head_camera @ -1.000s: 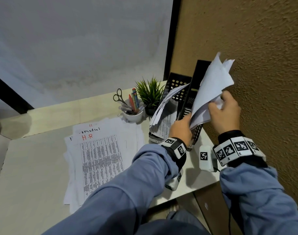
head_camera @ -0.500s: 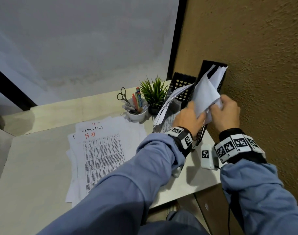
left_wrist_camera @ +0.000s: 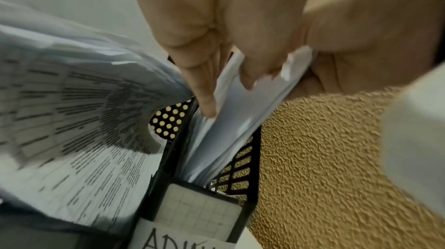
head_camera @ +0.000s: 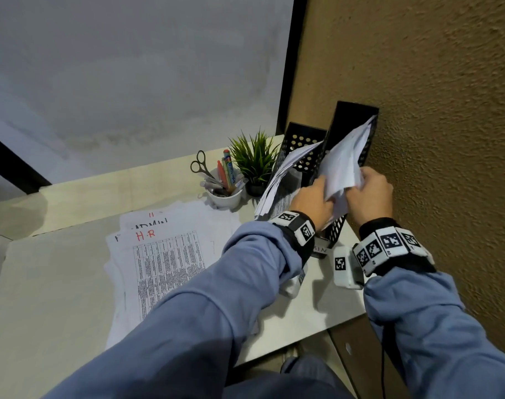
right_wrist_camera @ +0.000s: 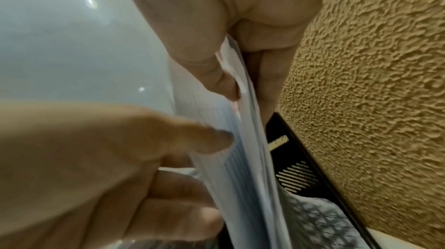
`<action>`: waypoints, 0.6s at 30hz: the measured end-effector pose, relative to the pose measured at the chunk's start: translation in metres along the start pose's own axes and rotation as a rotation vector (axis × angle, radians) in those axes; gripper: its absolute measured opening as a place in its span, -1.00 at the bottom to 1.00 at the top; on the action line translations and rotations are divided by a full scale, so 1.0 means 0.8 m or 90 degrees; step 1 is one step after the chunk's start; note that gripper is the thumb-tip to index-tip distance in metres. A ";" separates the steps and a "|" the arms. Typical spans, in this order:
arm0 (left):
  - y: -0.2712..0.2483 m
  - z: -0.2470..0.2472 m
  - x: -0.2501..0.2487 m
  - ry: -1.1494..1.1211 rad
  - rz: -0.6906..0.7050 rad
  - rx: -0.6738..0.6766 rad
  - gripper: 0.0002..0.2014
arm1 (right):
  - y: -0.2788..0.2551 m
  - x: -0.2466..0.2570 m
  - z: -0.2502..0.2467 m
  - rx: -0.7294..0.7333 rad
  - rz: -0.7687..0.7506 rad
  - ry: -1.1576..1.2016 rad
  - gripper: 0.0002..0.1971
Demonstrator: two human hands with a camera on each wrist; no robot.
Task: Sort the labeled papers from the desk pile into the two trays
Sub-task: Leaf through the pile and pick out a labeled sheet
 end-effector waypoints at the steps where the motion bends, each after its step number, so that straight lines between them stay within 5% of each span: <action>1: -0.001 0.002 0.005 -0.038 -0.001 0.028 -0.54 | -0.001 -0.006 0.009 0.020 0.018 0.006 -0.79; 4: -0.018 -0.009 0.021 -0.138 0.028 0.058 -0.41 | -0.003 -0.014 0.015 0.010 0.059 0.027 -0.70; 7: -0.034 -0.038 0.085 -0.275 -0.004 -0.004 -0.61 | -0.004 0.013 -0.006 -0.106 0.031 0.047 -0.58; 11: -0.053 -0.089 0.245 -0.293 -0.177 -0.193 -0.75 | -0.018 0.107 -0.015 -0.218 -0.224 0.078 -0.55; 15: -0.089 -0.137 0.402 -0.206 -0.389 -0.329 -0.74 | -0.061 0.174 0.061 -0.085 -0.361 0.164 -0.62; 18: -0.121 -0.142 0.485 -0.046 -0.619 -0.276 -0.57 | -0.100 0.178 0.159 0.123 -0.295 0.219 -0.69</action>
Point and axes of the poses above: each hand's wrist, its own y-axis towards the middle knuckle, its own z-axis out of the palm, x = y × z, the point moved 9 cm from there along y, towards the middle knuckle, and after that the axes turned 15 degrees about -z, right-handed, at the moved point
